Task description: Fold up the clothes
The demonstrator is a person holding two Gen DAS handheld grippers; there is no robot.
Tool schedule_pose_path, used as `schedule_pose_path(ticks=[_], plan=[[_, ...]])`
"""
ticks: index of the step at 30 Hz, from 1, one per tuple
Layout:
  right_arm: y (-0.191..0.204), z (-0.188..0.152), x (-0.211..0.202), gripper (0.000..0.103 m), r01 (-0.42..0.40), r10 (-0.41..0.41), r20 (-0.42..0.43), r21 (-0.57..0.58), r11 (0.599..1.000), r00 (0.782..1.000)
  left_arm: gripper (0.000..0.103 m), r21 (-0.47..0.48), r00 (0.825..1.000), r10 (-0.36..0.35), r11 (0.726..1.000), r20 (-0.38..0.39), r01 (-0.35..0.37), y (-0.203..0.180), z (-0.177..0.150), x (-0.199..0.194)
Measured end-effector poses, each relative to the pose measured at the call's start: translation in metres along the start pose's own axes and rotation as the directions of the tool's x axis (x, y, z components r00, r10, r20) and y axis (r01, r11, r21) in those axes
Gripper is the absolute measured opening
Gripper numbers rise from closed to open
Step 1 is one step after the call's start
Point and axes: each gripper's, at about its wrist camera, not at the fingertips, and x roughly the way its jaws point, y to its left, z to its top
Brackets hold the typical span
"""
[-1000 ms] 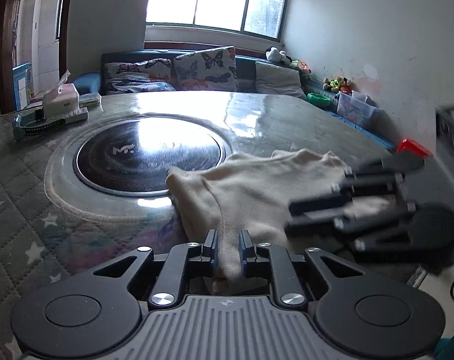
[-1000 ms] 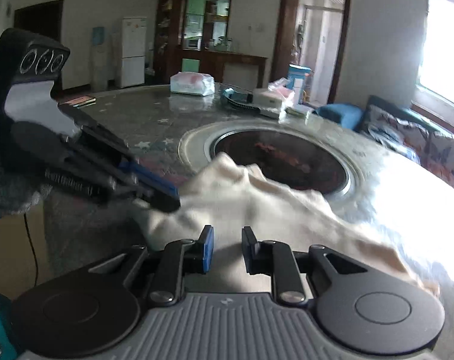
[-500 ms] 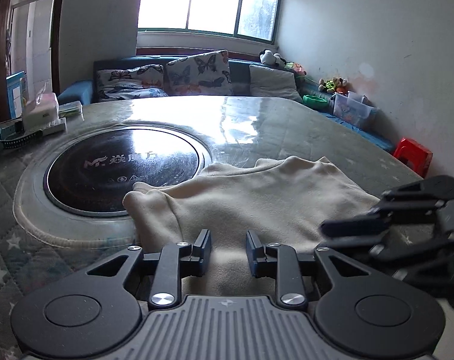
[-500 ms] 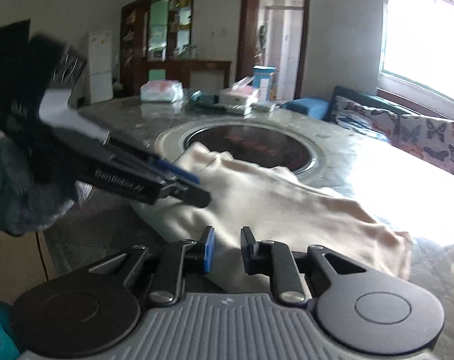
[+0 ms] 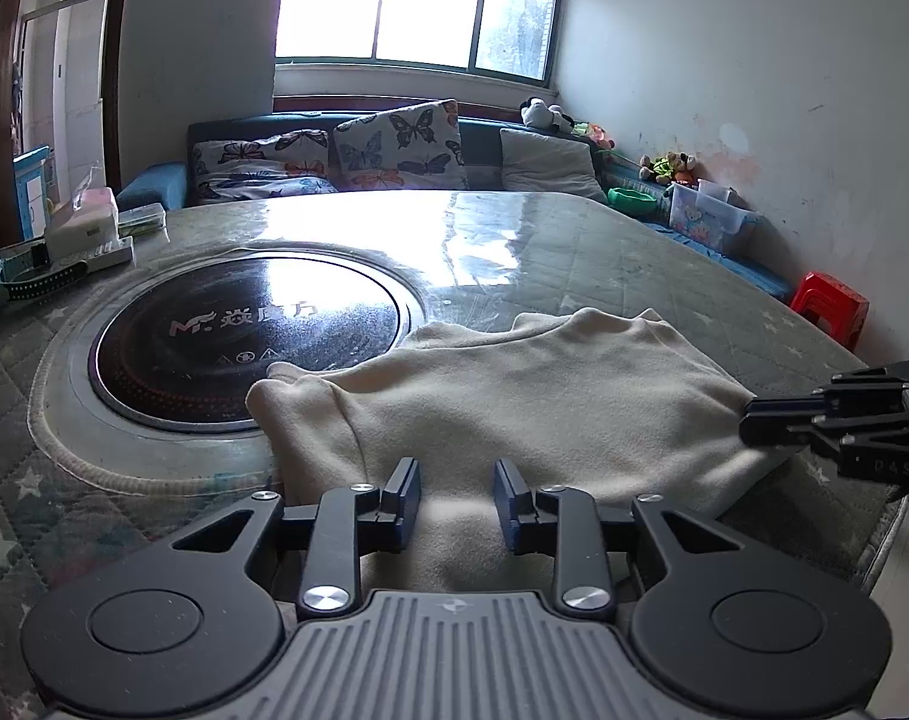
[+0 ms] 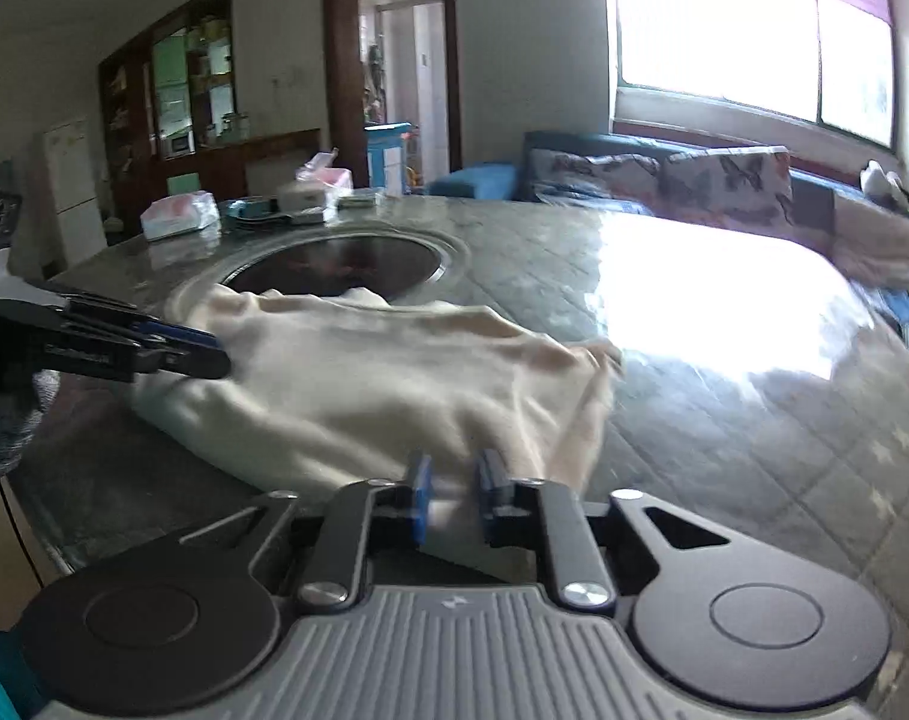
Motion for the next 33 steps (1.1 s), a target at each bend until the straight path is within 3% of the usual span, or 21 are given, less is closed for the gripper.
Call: schedule_pose_path(ticks=[4,9,15,19,24,30,33], plan=[[-0.002,0.006,-0.004,0.007,-0.002,0.002,0.012,0.004,1.000,1.000,0.033,-0.006,1.000,-0.002,1.000,-0.006,0.002,0.001,0.003,-0.001],[0.003,0.028,0.007,0.015,-0.026,0.028,0.054,-0.021,0.999,0.998,0.034,-0.028,1.000,0.011,1.000,-0.003,-0.011,0.005,0.010,0.000],[0.000,0.033,0.042,0.019,-0.007,0.007,-0.014,-0.002,1.000,1.000,0.034,-0.073,0.999,0.052,0.996,-0.016,-0.053,0.023,0.011,0.004],[-0.015,0.037,0.043,0.016,0.005,-0.003,-0.027,0.075,0.997,1.000,0.034,-0.108,0.999,0.037,0.993,-0.013,-0.038,0.032,0.014,0.005],[-0.021,0.055,0.052,0.016,0.012,-0.011,-0.018,0.083,0.997,1.000,0.034,-0.103,0.999,0.045,0.994,-0.002,-0.045,0.032,0.022,0.009],[-0.042,0.060,0.079,0.016,0.067,-0.056,-0.080,0.148,0.987,0.995,0.034,-0.120,0.999,0.045,0.992,-0.017,-0.047,0.043,0.021,0.016],[-0.037,0.066,0.076,0.017,0.092,-0.085,-0.063,0.112,0.989,0.994,0.035,-0.139,0.999,0.033,0.990,-0.013,-0.035,0.046,0.022,0.016]])
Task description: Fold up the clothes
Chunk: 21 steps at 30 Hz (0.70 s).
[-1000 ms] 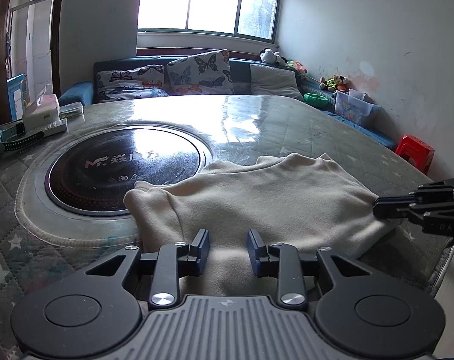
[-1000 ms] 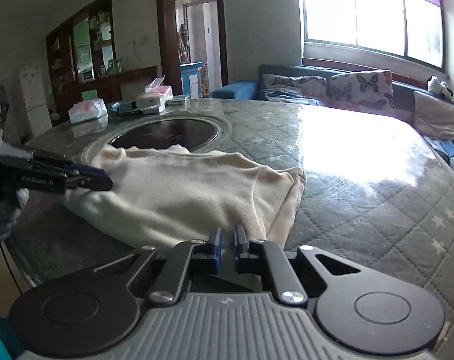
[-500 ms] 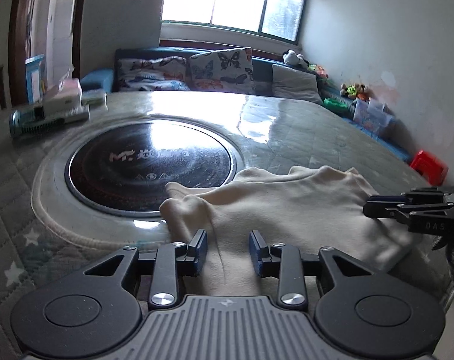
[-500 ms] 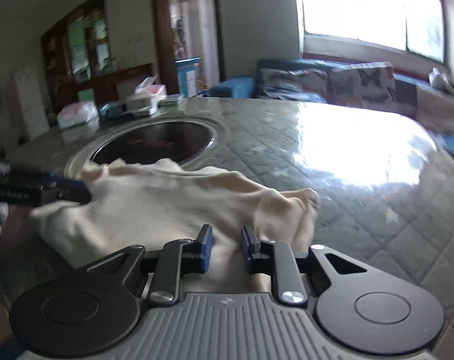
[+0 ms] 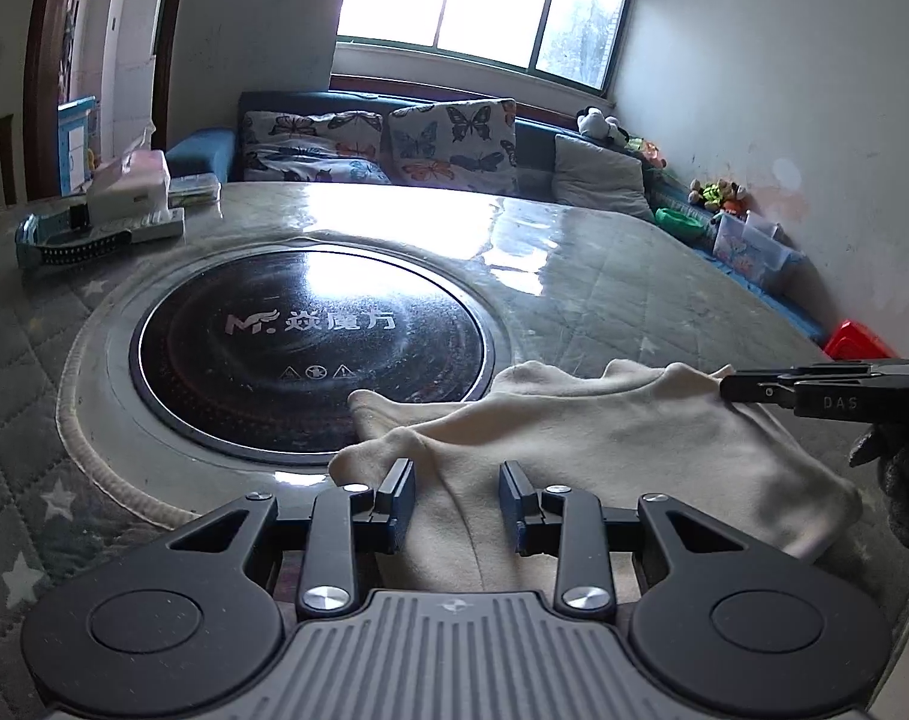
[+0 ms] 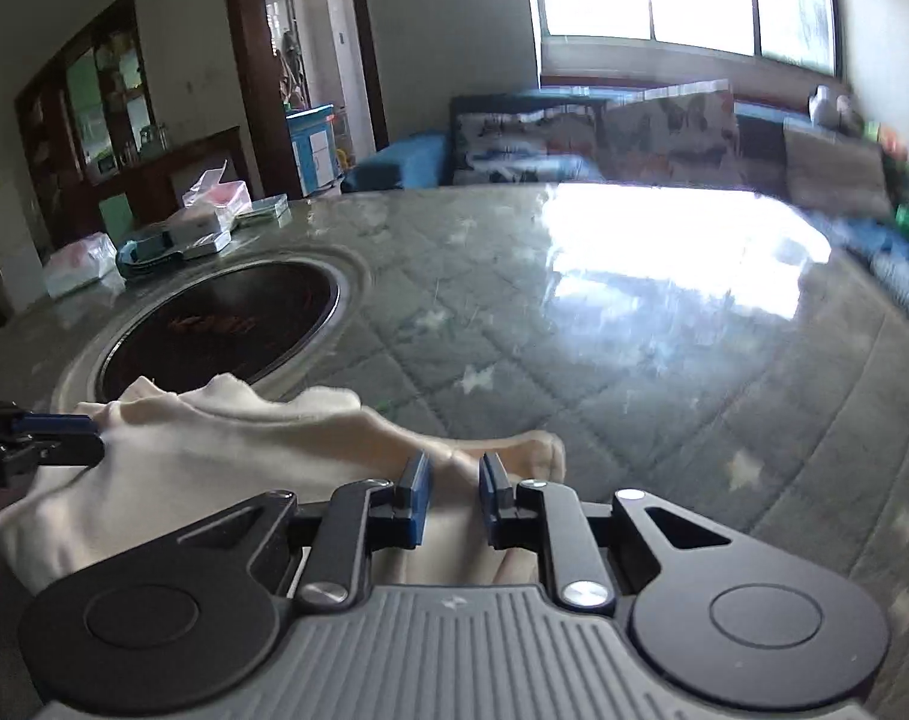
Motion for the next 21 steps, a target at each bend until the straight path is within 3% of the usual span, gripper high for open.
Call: schedule_pose_path(ticks=[7,11,21], plan=[[0.029,0.021,0.013,0.017,-0.079,0.079,0.001,-0.065,0.995,0.997,0.038,-0.019,1.000,-0.006,1.000,0.009,0.006,0.002,0.002,0.003],[0.034,0.019,0.036,0.018,-0.045,0.041,-0.055,-0.078,0.996,0.998,0.038,-0.027,1.000,-0.002,1.000,0.013,0.002,0.007,0.001,0.004],[0.041,0.021,0.021,0.021,-0.052,0.051,-0.012,-0.109,0.993,0.999,0.042,-0.028,0.999,0.006,1.000,0.038,-0.005,0.000,0.011,0.002]])
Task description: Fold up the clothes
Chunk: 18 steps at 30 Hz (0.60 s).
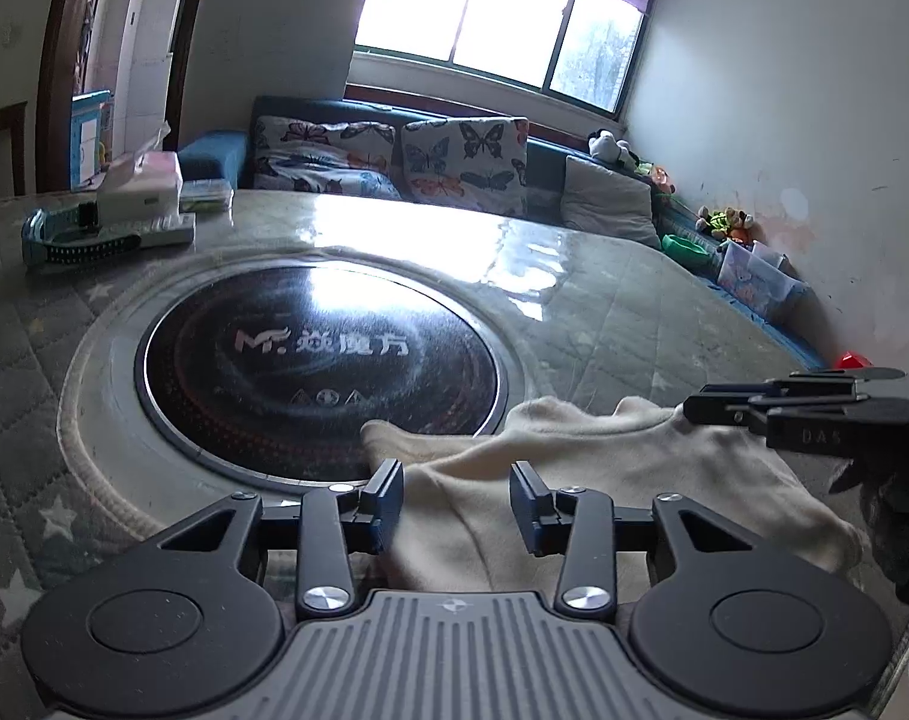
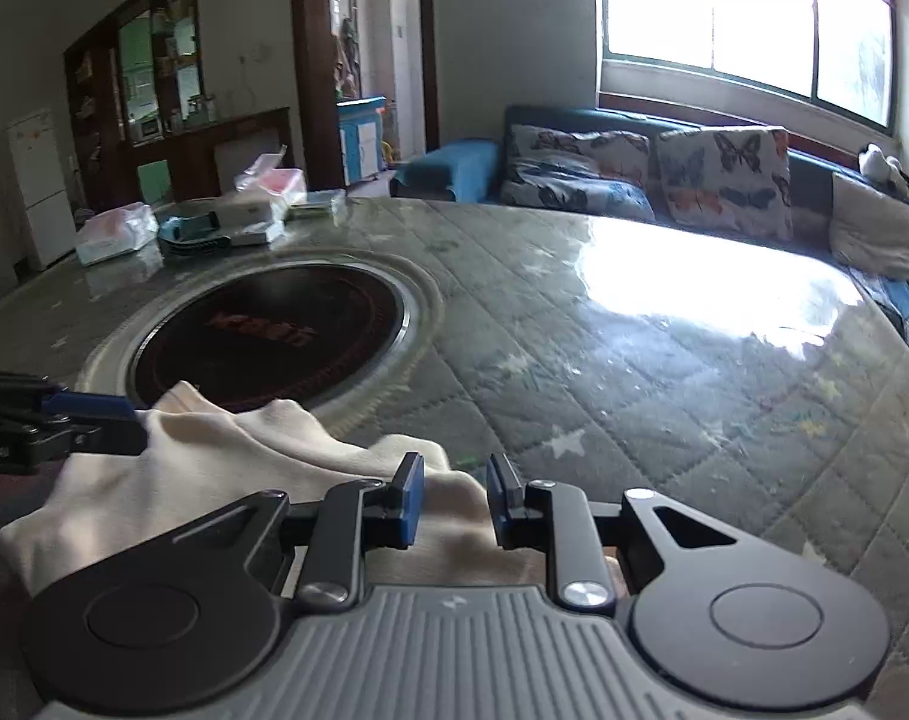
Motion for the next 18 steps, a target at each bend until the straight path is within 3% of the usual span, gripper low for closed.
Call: schedule_pose_path(ticks=[5,12,18], plan=[[0.008,0.003,0.013,0.022,0.012,-0.013,-0.024,-0.020,1.000,1.000,0.042,0.076,1.000,0.009,0.997,0.000,-0.009,-0.015,0.009,0.011],[0.007,0.003,0.021,0.028,0.042,-0.042,-0.042,-0.020,0.999,0.998,0.042,0.139,0.995,0.076,0.988,-0.067,-0.066,-0.024,0.012,0.037],[0.005,0.003,0.020,0.030,0.039,-0.039,-0.037,-0.014,0.999,0.999,0.044,0.114,0.993,0.085,0.991,-0.079,-0.076,-0.018,0.012,0.041]])
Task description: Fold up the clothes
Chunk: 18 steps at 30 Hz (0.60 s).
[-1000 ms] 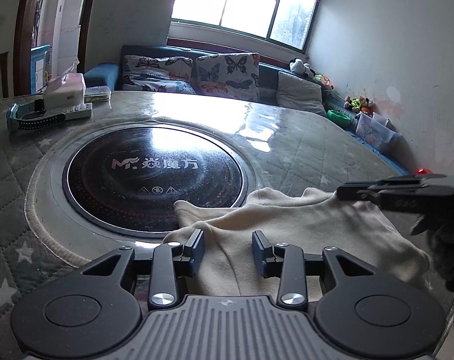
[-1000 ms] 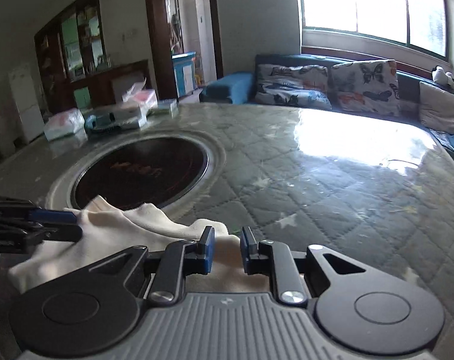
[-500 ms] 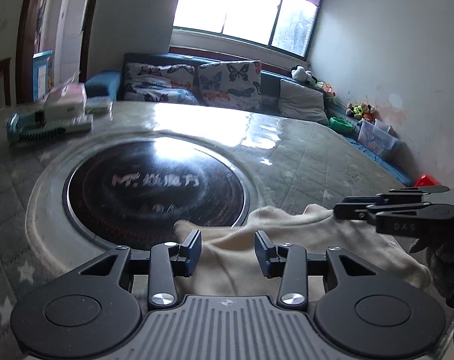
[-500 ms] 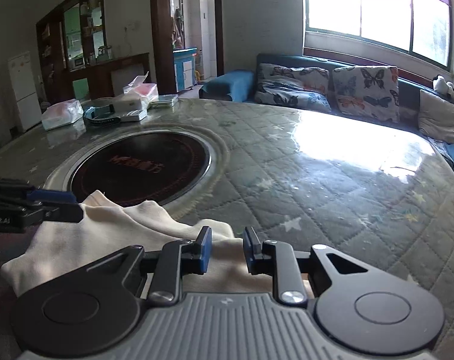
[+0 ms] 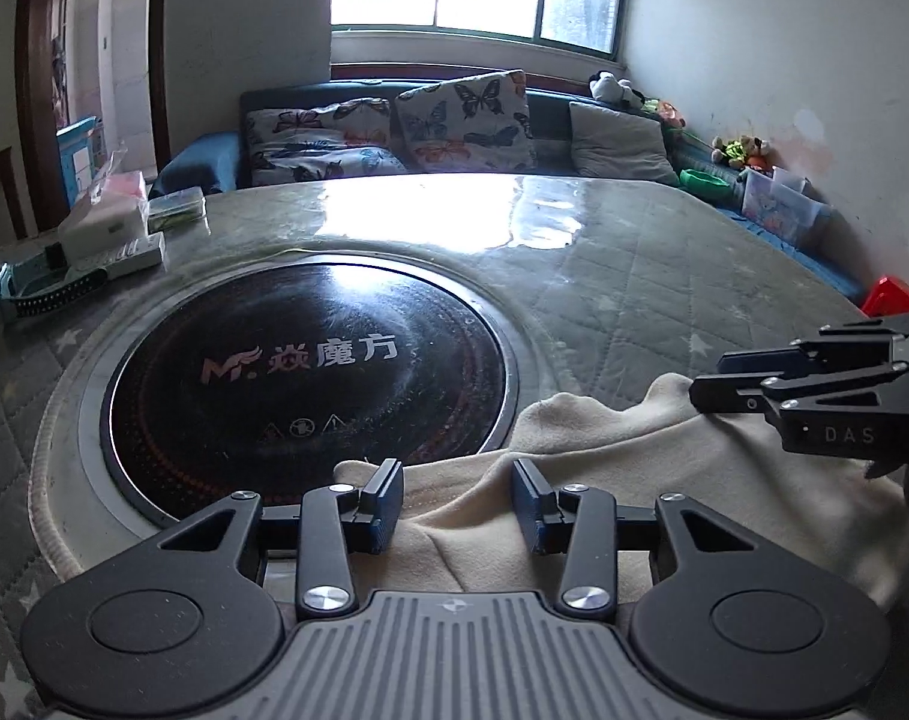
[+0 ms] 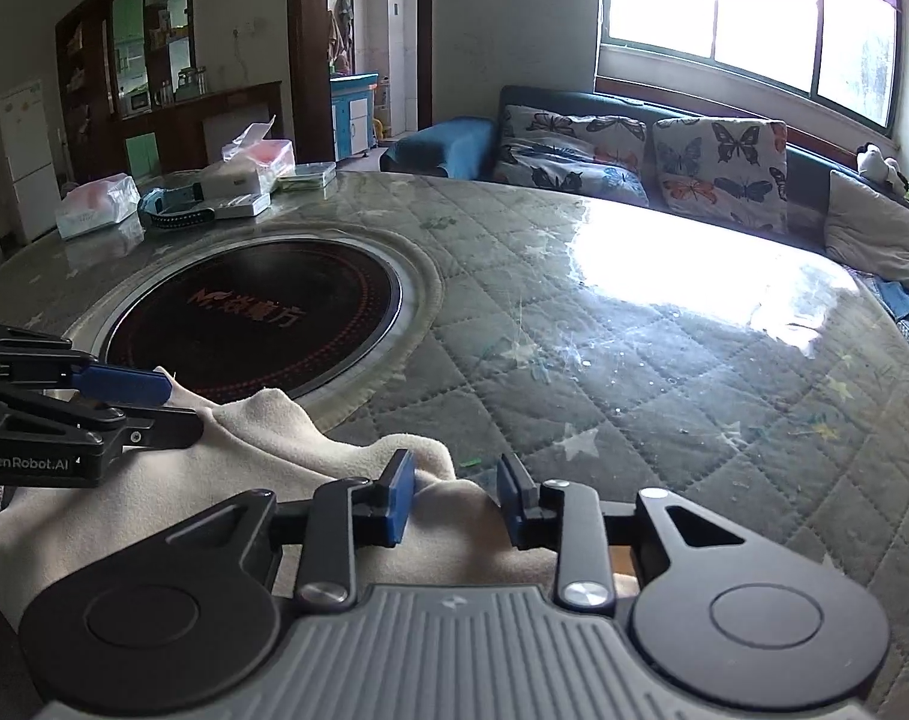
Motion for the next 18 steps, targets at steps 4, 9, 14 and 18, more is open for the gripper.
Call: schedule_pose_path(ticks=[4,9,14,18], plan=[[0.001,0.001,-0.009,0.031,-0.005,0.005,0.027,-0.001,1.000,1.000,0.044,-0.019,1.000,-0.006,1.000,0.029,0.006,0.005,0.000,-0.012],[0.010,-0.001,-0.030,0.040,-0.031,0.034,0.067,-0.045,0.999,0.997,0.056,-0.062,0.997,-0.016,0.998,0.081,0.021,0.012,-0.001,-0.033],[0.026,-0.008,-0.047,0.050,-0.059,0.066,0.083,-0.090,0.994,0.994,0.078,-0.080,0.992,-0.003,0.997,0.130,0.013,0.015,-0.004,-0.055],[0.038,-0.014,-0.058,0.058,-0.085,0.095,0.088,-0.109,0.990,0.992,0.094,-0.088,0.989,0.013,0.996,0.150,0.000,0.016,-0.008,-0.068]])
